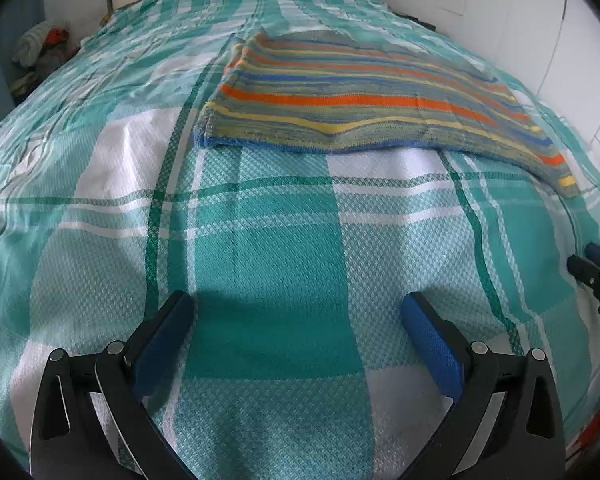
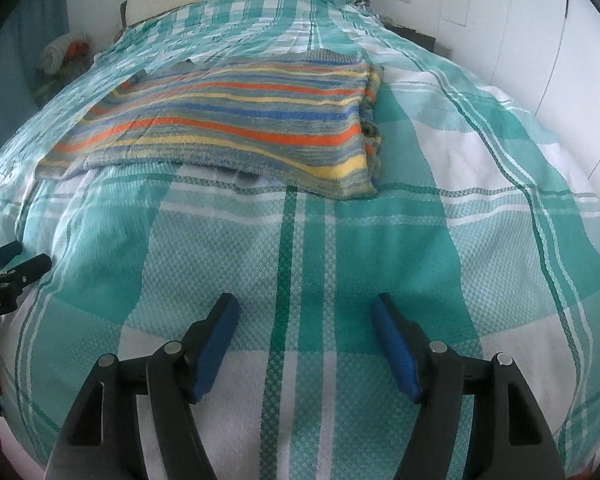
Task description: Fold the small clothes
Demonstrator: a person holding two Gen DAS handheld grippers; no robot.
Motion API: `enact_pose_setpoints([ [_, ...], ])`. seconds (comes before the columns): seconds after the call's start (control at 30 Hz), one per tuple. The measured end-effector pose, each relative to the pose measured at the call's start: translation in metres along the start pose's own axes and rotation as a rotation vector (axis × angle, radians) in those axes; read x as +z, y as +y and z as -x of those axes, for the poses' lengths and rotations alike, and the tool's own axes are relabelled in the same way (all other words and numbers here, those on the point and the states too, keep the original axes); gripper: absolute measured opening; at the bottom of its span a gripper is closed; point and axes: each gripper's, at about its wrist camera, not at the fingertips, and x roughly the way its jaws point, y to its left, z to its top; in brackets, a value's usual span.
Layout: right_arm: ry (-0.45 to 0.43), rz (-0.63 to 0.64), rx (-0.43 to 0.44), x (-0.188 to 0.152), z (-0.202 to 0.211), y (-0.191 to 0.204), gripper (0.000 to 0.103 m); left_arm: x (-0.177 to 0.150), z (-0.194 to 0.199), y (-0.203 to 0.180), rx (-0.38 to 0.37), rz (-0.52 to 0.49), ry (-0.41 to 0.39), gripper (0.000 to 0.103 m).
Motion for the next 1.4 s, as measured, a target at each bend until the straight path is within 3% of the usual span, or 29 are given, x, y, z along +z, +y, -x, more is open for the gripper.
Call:
enact_pose_setpoints([
  [0.47, 0.003, -0.009, 0.013, 0.0, 0.001, -0.001, 0.069, 0.0, 0.004, -0.002, 0.007, -0.006, -0.002, 0.102],
  [0.63, 0.033, -0.062, 0.127, 0.004, 0.007, -0.017, 0.07, -0.004, 0.026, -0.008, 0.023, -0.047, 0.022, 0.1],
  [0.7, 0.044, -0.124, 0.211, 0.008, 0.014, -0.032, 0.07, -0.004, 0.046, -0.031, -0.019, -0.124, -0.01, 0.095],
  [0.83, -0.014, -0.353, 0.379, 0.019, 0.036, -0.086, 0.07, 0.016, 0.077, -0.111, -0.18, -0.396, -0.133, 0.092],
  [0.97, -0.051, -0.429, 0.402, 0.034, 0.049, -0.129, 0.07, 0.06, 0.055, -0.2, -0.343, -0.552, -0.131, 0.08],
  [1.1, -0.099, -0.442, 0.379, 0.036, 0.063, -0.155, 0.07, 0.085, -0.002, -0.259, -0.37, -0.605, -0.017, 0.077],
  [1.17, -0.104, -0.449, 0.375, 0.032, 0.065, -0.164, 0.07, 0.085, -0.031, -0.284, -0.349, -0.647, 0.051, 0.078],
  [1.23, -0.094, -0.447, 0.377, 0.029, 0.062, -0.17, 0.07, 0.082, -0.043, -0.291, -0.328, -0.662, 0.036, 0.081],
  [1.27, -0.085, -0.442, 0.384, 0.03, 0.06, -0.172, 0.07, 0.084, -0.043, -0.29, -0.342, -0.642, 0.018, 0.072],
  [1.3, -0.078, -0.433, 0.392, 0.033, 0.057, -0.175, 0.07, 0.087, -0.044, -0.287, -0.344, -0.609, 0.001, 0.042],
  [1.33, -0.072, -0.415, 0.403, 0.04, 0.053, -0.178, 0.07, 0.09, -0.044, -0.283, -0.325, -0.575, -0.016, 0.022],
  [1.37, -0.07, -0.391, 0.41, 0.05, 0.048, -0.179, 0.07, 0.093, -0.044, -0.279, -0.326, -0.544, -0.018, 0.012],
  [1.4, -0.073, -0.368, 0.413, 0.064, 0.043, -0.181, 0.07, 0.097, -0.046, -0.274, -0.356, -0.496, -0.007, 0.01],
])
